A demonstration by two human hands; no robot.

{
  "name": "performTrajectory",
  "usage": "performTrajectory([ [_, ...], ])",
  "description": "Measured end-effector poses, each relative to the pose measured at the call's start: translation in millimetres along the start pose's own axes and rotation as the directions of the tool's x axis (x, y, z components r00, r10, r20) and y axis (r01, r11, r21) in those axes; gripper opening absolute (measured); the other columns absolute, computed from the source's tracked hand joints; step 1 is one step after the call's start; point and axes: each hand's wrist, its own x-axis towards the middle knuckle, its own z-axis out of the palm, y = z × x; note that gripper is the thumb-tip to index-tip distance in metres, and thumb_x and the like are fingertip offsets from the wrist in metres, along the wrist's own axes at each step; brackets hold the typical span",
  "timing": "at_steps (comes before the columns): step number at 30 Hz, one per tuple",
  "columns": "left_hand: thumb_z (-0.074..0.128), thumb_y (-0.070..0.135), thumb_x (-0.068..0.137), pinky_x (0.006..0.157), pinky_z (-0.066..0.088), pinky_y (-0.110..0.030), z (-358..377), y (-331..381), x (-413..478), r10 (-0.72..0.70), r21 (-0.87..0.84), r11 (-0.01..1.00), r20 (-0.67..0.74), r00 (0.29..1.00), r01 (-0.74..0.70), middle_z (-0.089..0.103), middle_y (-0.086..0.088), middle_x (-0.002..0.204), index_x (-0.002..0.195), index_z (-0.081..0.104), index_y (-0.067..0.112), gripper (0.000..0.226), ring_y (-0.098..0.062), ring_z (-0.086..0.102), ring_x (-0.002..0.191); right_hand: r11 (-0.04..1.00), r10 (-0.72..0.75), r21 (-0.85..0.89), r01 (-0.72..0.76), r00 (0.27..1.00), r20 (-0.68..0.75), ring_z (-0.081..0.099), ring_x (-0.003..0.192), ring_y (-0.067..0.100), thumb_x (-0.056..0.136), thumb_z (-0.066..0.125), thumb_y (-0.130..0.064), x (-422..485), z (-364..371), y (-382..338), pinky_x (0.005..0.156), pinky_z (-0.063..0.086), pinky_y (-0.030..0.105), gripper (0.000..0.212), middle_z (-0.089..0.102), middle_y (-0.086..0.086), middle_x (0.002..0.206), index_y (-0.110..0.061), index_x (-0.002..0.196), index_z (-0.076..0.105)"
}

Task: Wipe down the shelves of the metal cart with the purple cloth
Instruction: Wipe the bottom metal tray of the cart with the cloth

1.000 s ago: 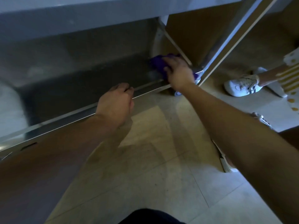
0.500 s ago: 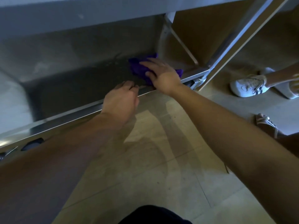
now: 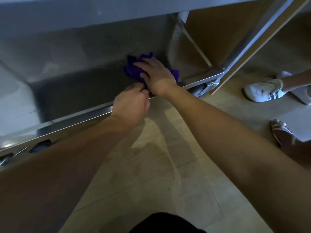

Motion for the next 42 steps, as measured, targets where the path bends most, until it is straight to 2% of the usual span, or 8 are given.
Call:
performTrajectory([
  [3, 0.053, 0.020, 0.091, 0.083, 0.051, -0.039, -0.6, -5.2, -1.6, 0.009, -0.063, 0.998, 0.021, 1.000, -0.008, 0.061, -0.009, 0.121, 0.117, 0.066, 0.012, 0.030, -0.032, 0.059, 0.103, 1.000, 0.022, -0.009, -0.023, 0.997, -0.077, 0.020, 0.147, 0.023, 0.103, 0.036, -0.031, -3.2, -5.8, 22.0, 0.118, 0.014, 0.033, 0.046, 0.028, 0.000, 0.158, -0.031, 0.149, 0.033],
  [6, 0.051, 0.022, 0.094, 0.085, 0.053, -0.041, -7.3, -13.5, -7.3, -0.034, -0.082, 0.996, 0.031, 0.999, 0.036, 0.059, -0.005, 0.127, 0.119, 0.065, 0.013, 0.030, -0.030, 0.056, 0.110, 0.977, 0.195, -0.044, -0.209, 0.956, -0.217, 0.033, 0.140, 0.030, 0.101, 0.039, -0.032, -4.9, -14.6, 69.9, 0.115, 0.026, 0.037, 0.046, 0.037, 0.007, 0.153, -0.028, 0.147, 0.037],
  [13, 0.046, 0.030, 0.094, 0.083, 0.052, -0.043, -37.0, -88.4, -51.0, -0.081, 0.027, 0.996, 0.019, 0.997, 0.080, 0.059, -0.008, 0.126, 0.115, 0.066, 0.015, 0.033, -0.035, 0.057, 0.107, 0.800, 0.588, 0.048, -0.597, 0.766, -0.259, 0.017, 0.145, 0.037, 0.098, 0.035, -0.036, 19.3, -12.4, 64.0, 0.119, 0.015, 0.047, 0.052, 0.026, 0.011, 0.156, -0.024, 0.149, 0.027],
  [21, 0.024, 0.040, 0.094, 0.082, 0.052, -0.045, -34.8, -111.9, -59.1, -0.043, 0.040, 0.998, -0.006, 0.999, 0.043, 0.060, -0.009, 0.124, 0.116, 0.066, 0.012, 0.055, -0.036, 0.059, 0.104, 0.983, 0.179, 0.056, -0.172, 0.970, -0.166, 0.024, 0.142, 0.032, 0.098, 0.035, -0.025, 48.7, -2.0, 18.1, 0.115, 0.026, 0.044, 0.052, 0.030, 0.005, 0.155, -0.031, 0.150, 0.029],
  [26, 0.035, 0.034, 0.094, 0.083, 0.048, -0.036, -28.7, -108.0, -47.1, -0.064, -0.046, 0.997, -0.064, 0.996, 0.061, 0.061, 0.000, 0.120, 0.113, 0.067, 0.017, 0.041, -0.027, 0.058, 0.104, 0.899, 0.436, 0.072, -0.431, 0.874, -0.214, 0.031, 0.139, 0.038, 0.095, 0.039, -0.027, 44.4, -21.8, 96.8, 0.112, 0.030, 0.047, 0.055, 0.033, 0.012, 0.153, -0.032, 0.149, 0.028],
  [32, 0.043, 0.030, 0.093, 0.084, 0.050, -0.036, -22.8, -104.5, -47.4, -0.099, -0.064, 0.994, -0.143, 0.985, 0.091, 0.066, -0.001, 0.115, 0.108, 0.071, 0.015, 0.035, -0.028, 0.061, 0.098, 0.800, 0.600, 0.150, -0.582, 0.763, -0.239, 0.013, 0.146, 0.033, 0.090, 0.044, -0.025, 53.1, -31.5, 113.1, 0.117, 0.020, 0.047, 0.061, 0.024, 0.004, 0.156, -0.032, 0.148, 0.028],
  [38, 0.044, 0.029, 0.092, 0.086, 0.048, -0.033, -22.8, -107.0, -49.2, -0.093, -0.048, 0.995, -0.164, 0.982, 0.086, 0.067, -0.001, 0.113, 0.107, 0.073, 0.015, 0.035, -0.025, 0.063, 0.098, 0.955, 0.292, 0.106, -0.278, 0.944, -0.153, 0.023, 0.143, 0.033, 0.096, 0.036, -0.026, 95.6, -7.8, 31.5, 0.113, 0.026, 0.043, 0.053, 0.026, 0.002, 0.157, -0.035, 0.148, 0.029],
  [42, 0.042, 0.030, 0.093, 0.089, 0.047, -0.032, -22.2, -109.7, -49.7, -0.098, -0.045, 0.995, -0.141, 0.985, 0.092, 0.066, 0.000, 0.117, 0.110, 0.072, 0.017, 0.037, -0.023, 0.063, 0.102, 0.971, 0.226, 0.116, -0.208, 0.957, -0.180, 0.027, 0.142, 0.030, 0.098, 0.035, -0.026, 96.0, -1.5, 21.2, 0.113, 0.029, 0.044, 0.052, 0.028, 0.000, 0.157, -0.036, 0.149, 0.030],
])
